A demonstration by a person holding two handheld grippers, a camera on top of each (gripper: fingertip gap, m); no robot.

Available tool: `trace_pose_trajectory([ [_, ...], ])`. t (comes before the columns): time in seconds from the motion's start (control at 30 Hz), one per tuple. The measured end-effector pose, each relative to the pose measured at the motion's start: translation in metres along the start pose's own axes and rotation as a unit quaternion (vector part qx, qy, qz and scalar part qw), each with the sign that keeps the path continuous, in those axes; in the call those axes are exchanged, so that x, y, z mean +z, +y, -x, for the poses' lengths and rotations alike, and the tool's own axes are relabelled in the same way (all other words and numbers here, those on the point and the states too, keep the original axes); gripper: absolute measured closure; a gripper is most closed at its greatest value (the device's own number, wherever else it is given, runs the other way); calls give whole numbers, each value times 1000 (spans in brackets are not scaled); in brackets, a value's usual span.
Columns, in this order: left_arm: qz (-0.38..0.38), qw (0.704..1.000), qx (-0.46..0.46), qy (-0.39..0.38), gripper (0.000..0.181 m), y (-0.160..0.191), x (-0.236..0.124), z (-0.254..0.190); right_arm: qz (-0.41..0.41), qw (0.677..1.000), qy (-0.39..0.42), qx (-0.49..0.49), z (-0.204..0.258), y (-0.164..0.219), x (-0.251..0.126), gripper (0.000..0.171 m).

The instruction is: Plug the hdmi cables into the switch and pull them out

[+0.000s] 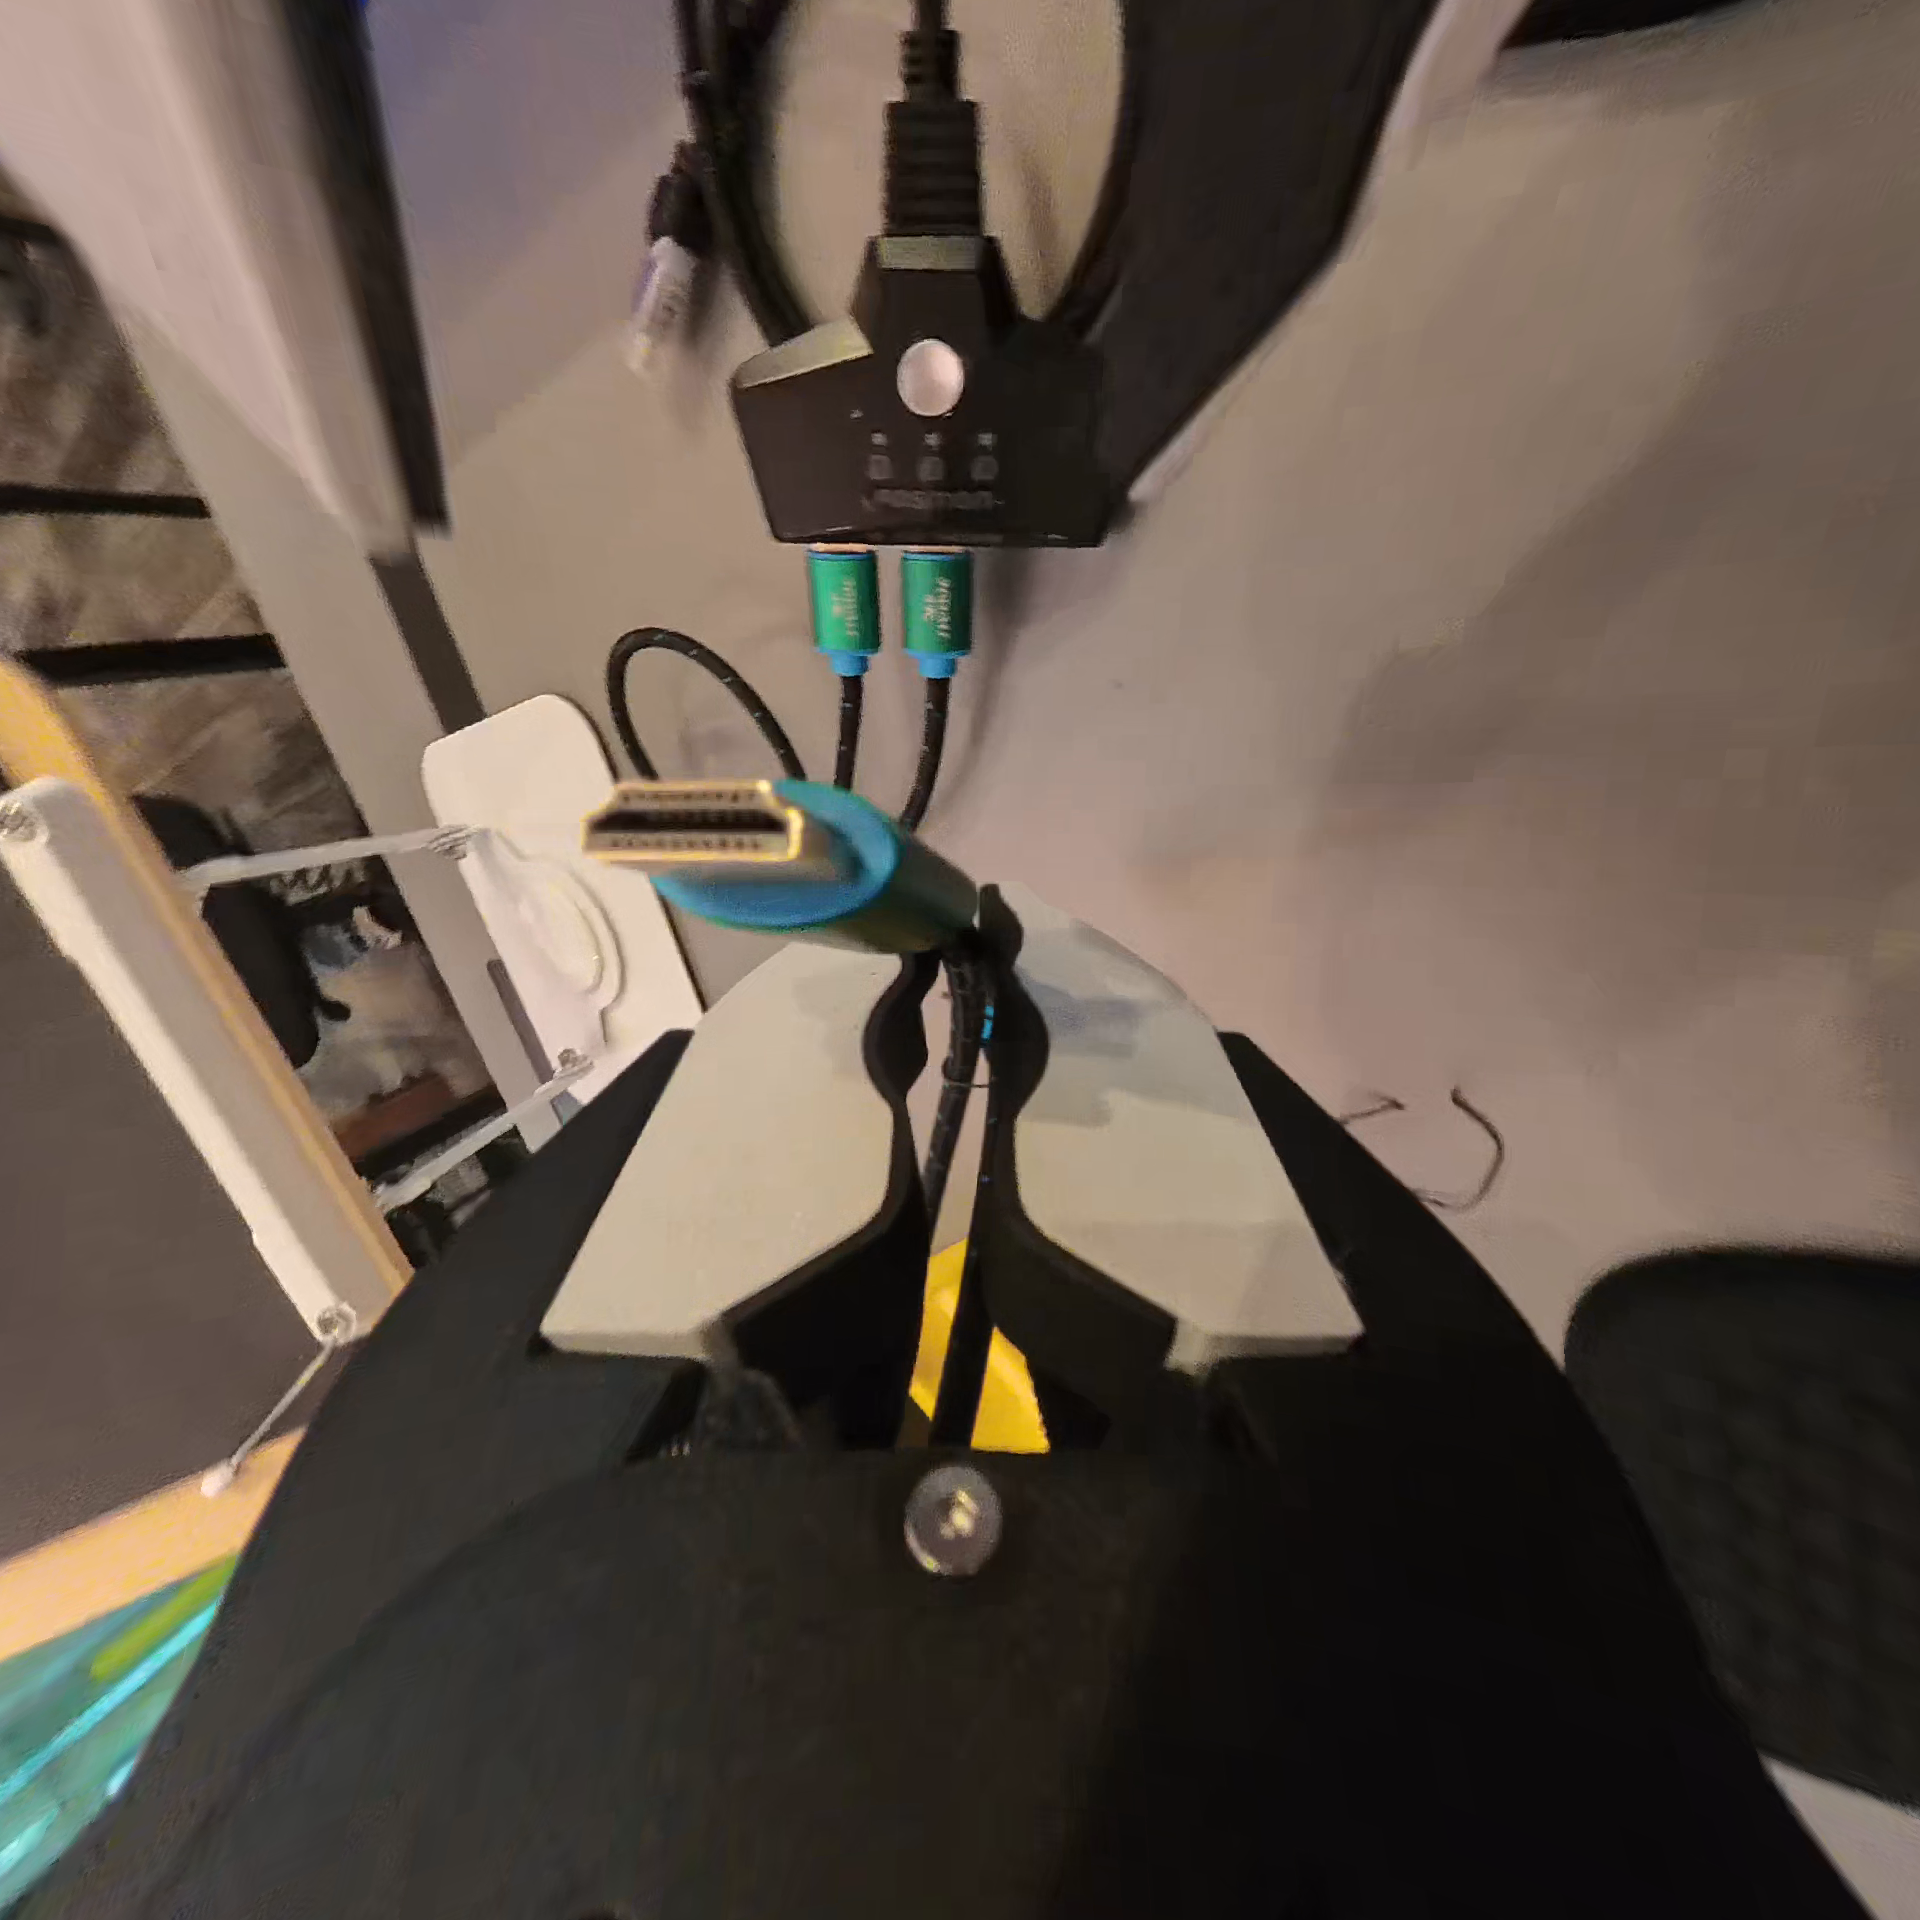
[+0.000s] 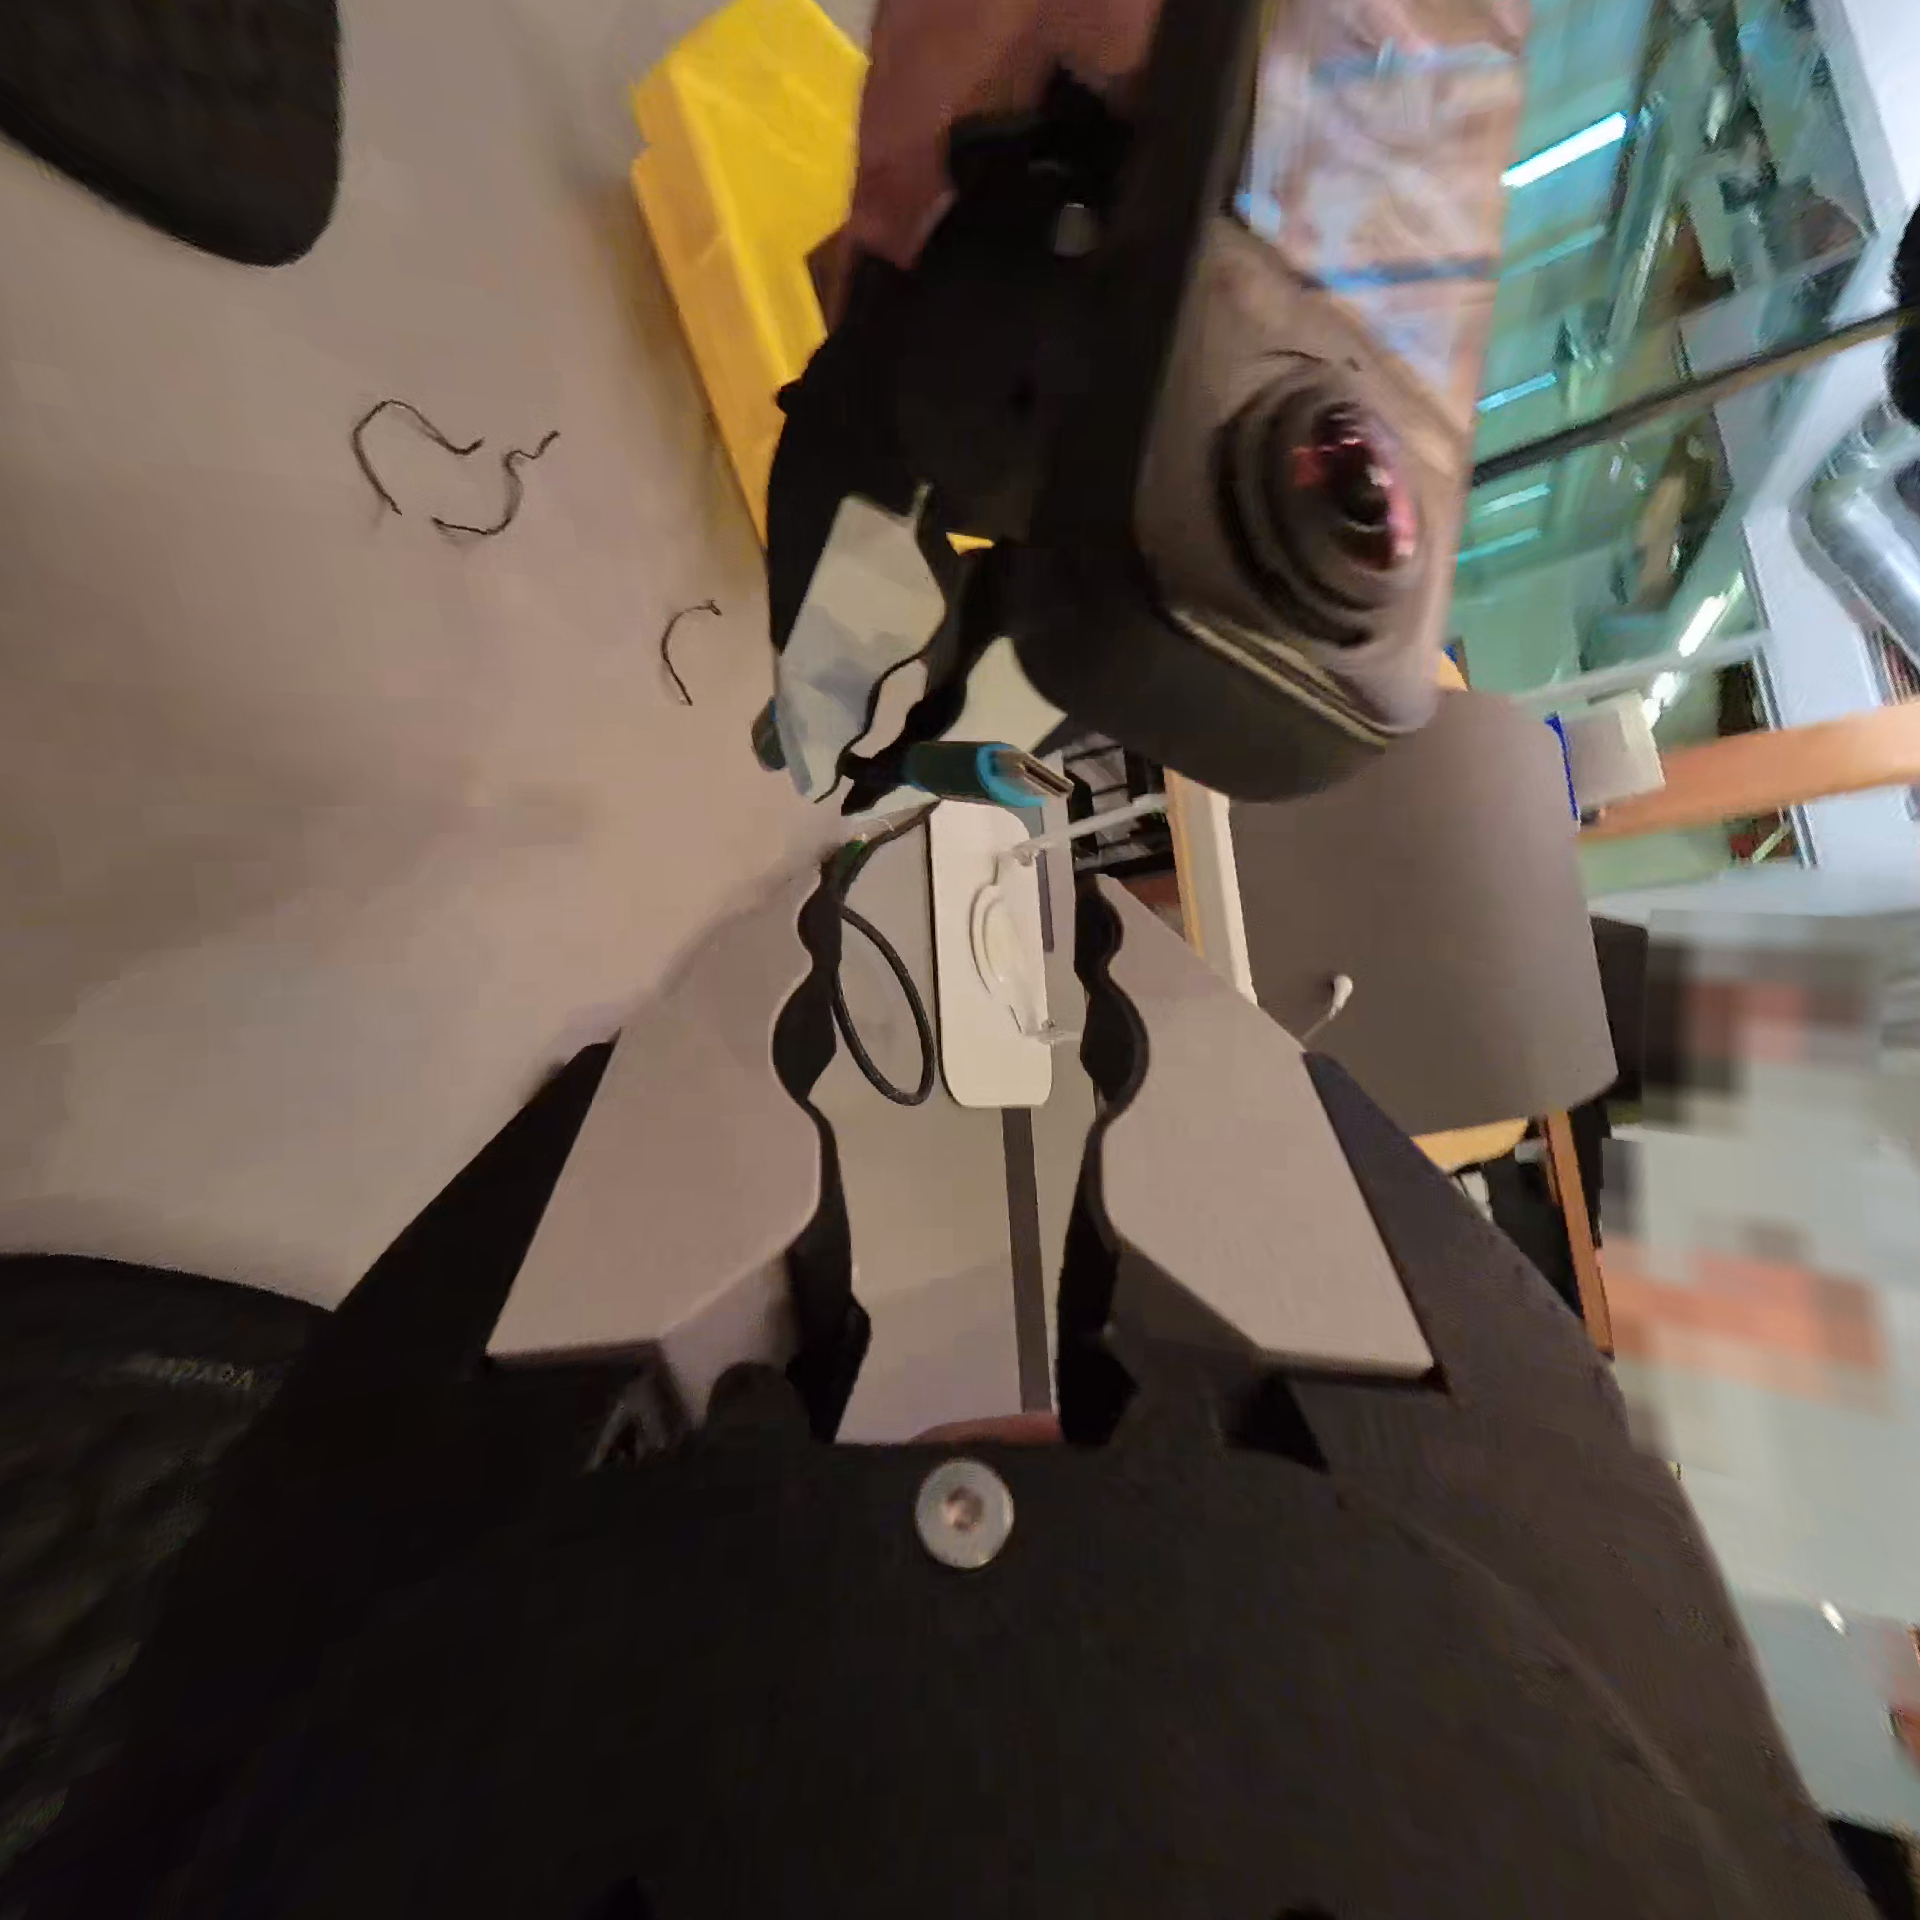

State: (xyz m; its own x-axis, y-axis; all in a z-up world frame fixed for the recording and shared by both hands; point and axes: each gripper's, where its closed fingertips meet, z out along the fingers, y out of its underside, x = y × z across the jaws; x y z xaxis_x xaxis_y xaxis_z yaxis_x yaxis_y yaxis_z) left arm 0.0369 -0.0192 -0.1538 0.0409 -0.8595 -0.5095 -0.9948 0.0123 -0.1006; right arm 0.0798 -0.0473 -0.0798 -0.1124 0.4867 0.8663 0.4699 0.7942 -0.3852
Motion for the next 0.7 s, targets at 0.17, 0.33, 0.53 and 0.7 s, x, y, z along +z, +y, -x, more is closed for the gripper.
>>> trace_pose_trajectory([
  [0.17, 8, 993, 118, 14, 174, -3, -1, 1, -89, 994, -36, -44, 11, -19, 6, 120],
  [0.33, 10, 974, 227, -19, 174, -11, -8, 4, -200, 973, -115, -14, 25, -46, 0, 131],
  [0.53, 22, 959, 281, -8, 174, -13, -10, -2, -203, 967, -151, -32, 27, -50, 1, 161],
  [0.7, 5, 962, 274, -12, 173, -18, -9, 3, -185, 974, -130, -14, 15, -42, 0, 164],
])
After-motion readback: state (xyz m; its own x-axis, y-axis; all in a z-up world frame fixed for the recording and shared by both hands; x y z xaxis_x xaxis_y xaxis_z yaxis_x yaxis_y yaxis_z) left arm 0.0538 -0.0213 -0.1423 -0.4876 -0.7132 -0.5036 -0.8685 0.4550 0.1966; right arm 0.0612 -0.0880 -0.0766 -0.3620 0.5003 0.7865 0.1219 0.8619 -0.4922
